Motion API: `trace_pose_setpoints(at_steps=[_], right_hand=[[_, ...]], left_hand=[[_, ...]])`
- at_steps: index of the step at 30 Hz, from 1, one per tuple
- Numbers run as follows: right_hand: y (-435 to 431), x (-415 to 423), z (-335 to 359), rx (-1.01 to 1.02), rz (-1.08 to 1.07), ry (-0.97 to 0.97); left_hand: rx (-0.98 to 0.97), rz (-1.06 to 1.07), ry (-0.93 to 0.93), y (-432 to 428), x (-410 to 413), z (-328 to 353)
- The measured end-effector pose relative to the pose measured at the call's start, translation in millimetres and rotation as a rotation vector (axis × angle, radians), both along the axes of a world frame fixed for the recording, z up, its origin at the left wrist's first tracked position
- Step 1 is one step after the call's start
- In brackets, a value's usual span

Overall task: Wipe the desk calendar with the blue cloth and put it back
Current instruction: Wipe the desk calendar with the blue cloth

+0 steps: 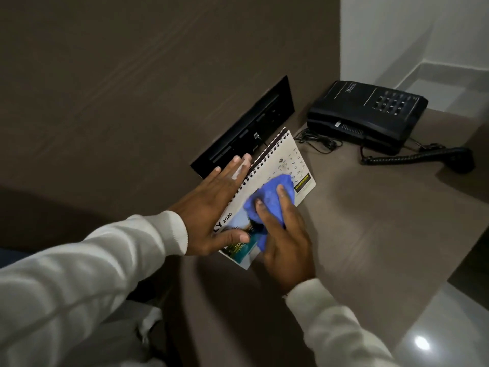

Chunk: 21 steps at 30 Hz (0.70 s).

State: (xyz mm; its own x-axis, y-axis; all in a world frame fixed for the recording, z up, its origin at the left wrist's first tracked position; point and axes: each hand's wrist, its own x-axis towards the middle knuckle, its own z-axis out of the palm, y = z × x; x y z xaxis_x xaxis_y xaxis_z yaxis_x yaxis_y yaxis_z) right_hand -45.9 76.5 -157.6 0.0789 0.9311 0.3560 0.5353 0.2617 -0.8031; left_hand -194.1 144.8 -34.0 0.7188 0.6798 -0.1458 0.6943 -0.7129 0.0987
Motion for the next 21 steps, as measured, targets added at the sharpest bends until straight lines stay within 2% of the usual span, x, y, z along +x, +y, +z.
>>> trace_pose_setpoints(at_steps=[3,8,11,16,18,21], right_hand=[[-10.3,10.0,-8.8,-0.009,0.002,0.001],[20.1,14.5,15.7,0.122,-0.194,0.352],[36.8,9.4,19.6,0.114,-0.187,0.318],[12.5,15.6,-5.6,-0.031,-0.087,0.166],[11.4,21.5,-2.5,-0.013,-0.075,0.253],[28.8,21.8,23.0,0.030,-0.169,0.435]], left_hand=[[0.008,0.000,0.013,-1.1,2.1,3.2],[0.066,-0.034,0.027,-1.6,2.6,4.8],[0.083,-0.042,0.050,-1.3,2.9,5.1],[0.079,-0.034,0.044,0.5,1.7,5.0],[0.075,-0.031,0.033,0.5,1.5,4.8],[0.082,-0.038,0.044,2.0,0.6,3.6]])
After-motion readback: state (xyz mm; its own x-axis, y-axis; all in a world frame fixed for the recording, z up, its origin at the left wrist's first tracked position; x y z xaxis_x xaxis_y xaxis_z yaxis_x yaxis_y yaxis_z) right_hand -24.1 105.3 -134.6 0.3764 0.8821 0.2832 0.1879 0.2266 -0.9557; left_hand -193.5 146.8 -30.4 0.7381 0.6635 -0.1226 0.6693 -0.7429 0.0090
